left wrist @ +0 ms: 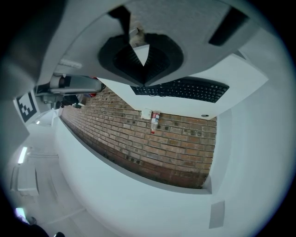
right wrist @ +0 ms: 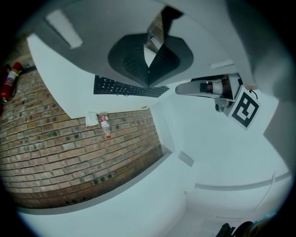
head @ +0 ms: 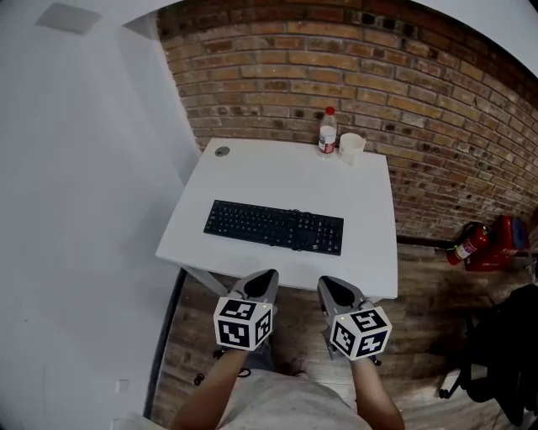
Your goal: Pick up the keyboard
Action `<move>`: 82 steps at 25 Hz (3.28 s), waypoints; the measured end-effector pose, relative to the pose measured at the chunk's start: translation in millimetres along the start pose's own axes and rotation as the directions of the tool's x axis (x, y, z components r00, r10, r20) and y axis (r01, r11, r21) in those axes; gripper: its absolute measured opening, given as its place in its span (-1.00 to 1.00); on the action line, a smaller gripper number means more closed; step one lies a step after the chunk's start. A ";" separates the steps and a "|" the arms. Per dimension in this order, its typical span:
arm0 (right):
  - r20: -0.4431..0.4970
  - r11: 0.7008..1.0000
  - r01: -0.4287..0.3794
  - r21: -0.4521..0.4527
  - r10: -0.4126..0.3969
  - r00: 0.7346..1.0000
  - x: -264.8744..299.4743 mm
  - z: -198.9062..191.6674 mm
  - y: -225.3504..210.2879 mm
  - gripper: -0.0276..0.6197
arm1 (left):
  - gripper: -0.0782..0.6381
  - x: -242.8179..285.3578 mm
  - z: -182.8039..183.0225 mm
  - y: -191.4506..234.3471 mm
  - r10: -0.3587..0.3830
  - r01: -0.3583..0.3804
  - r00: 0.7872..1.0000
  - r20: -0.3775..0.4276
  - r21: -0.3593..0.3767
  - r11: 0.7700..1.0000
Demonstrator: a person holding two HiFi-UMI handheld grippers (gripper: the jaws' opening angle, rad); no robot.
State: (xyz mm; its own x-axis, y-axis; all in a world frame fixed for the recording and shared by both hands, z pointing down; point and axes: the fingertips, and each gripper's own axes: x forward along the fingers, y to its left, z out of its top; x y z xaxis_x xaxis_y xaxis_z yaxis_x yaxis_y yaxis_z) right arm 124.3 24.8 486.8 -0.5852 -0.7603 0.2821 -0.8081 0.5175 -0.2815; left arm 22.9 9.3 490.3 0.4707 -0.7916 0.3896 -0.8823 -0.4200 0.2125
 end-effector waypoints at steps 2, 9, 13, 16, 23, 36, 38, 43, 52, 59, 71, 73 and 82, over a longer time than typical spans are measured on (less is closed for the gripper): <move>-0.004 1.000 0.012 0.004 -0.012 1.000 15.7 4.2 -5.4 -0.90 | -0.79 11.5 6.4 13.1 -0.009 0.009 1.000 -0.006 -0.003 1.000; -0.019 0.998 0.047 0.032 -0.046 0.999 74.0 22.1 -21.2 -0.90 | -0.79 51.3 29.7 65.3 -0.049 0.048 0.998 -0.037 -0.016 0.999; -0.038 0.997 0.074 0.034 -0.073 0.997 105.6 30.4 -26.4 -0.90 | -0.79 68.3 40.2 98.3 -0.062 0.061 0.996 -0.058 -0.020 0.998; -0.056 0.994 0.102 0.031 -0.100 0.993 130.3 36.1 -30.3 -0.90 | -0.79 78.5 48.6 126.9 -0.066 0.065 0.996 -0.068 -0.021 0.998; -0.092 0.982 0.184 0.036 -0.180 0.979 171.4 41.8 -46.6 -0.83 | -0.64 100.6 54.4 188.7 -0.097 0.093 0.989 -0.114 -0.038 0.995; -0.163 0.927 0.369 0.069 -0.354 0.921 183.9 24.4 -100.9 -0.27 | 0.14 129.7 42.3 289.3 -0.036 0.026 0.980 -0.194 -0.053 0.998; -0.178 0.918 0.390 0.074 -0.372 0.911 182.1 18.7 -111.6 -0.15 | 0.30 133.8 35.7 302.6 -0.013 -0.001 0.977 -0.213 -0.067 0.998; -0.206 0.902 0.423 0.091 -0.399 0.894 176.0 9.0 -138.3 0.09 | 0.49 143.1 17.7 313.9 0.001 -0.023 0.962 -0.275 -0.077 0.997; -0.256 0.896 0.415 0.156 -0.370 0.893 178.4 -4.5 -169.3 0.40 | 0.59 154.3 7.9 319.1 0.030 -0.055 0.946 -0.322 -0.071 0.996; -0.280 0.889 0.386 0.246 -0.316 0.907 180.6 -16.7 -178.7 0.54 | 0.59 160.5 6.9 314.7 0.033 -0.063 0.941 -0.337 -0.080 0.995; -0.310 0.866 0.379 0.327 -0.280 0.909 193.6 -19.1 -178.7 0.57 | 0.64 163.5 7.1 313.0 0.029 -0.071 0.936 -0.351 -0.107 0.992; -0.289 0.851 0.375 0.366 -0.279 0.916 192.5 -15.9 -180.8 0.57 | 0.64 163.3 8.5 313.3 0.021 -0.065 0.938 -0.345 -0.118 0.991; -0.332 0.821 0.443 0.359 -0.331 0.883 184.4 -20.0 -195.2 0.07 | 0.56 163.2 8.7 315.9 0.043 -0.087 0.939 -0.341 -0.117 0.989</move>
State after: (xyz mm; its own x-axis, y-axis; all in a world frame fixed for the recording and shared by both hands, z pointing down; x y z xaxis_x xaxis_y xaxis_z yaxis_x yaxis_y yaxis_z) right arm 172.8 -208.6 612.2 -0.2718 -0.7124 0.6470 -0.8986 -0.0528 -0.4356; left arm -179.1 -256.4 613.2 0.4059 -0.6099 0.6806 -0.9135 -0.2945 0.2809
